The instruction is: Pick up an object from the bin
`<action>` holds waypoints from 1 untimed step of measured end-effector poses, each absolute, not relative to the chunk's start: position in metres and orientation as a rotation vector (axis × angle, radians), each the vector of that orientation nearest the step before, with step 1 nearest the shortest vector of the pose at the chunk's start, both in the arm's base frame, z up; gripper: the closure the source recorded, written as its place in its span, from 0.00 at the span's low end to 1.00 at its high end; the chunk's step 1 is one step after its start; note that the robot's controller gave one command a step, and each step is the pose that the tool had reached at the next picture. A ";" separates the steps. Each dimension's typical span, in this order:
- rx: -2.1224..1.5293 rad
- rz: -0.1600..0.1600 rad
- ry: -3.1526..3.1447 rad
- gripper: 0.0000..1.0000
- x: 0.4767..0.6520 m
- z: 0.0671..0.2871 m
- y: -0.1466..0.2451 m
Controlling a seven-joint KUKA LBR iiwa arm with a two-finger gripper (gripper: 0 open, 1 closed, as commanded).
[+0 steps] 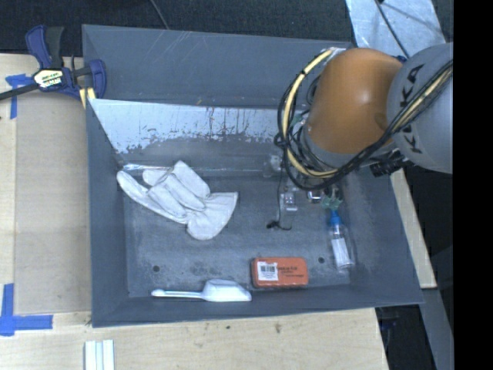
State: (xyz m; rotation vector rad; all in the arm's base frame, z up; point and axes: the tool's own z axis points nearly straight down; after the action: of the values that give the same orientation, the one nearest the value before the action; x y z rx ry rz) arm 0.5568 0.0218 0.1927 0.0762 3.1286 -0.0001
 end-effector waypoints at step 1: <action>0.051 0.001 3.145 0.00 0.556 0.155 0.041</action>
Offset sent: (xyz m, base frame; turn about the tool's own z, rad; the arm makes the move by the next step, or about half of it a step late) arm 0.0446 0.0608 -0.0929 -0.1904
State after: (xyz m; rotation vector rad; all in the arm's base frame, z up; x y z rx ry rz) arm 0.5556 0.0407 0.1554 0.0510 3.1448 0.0010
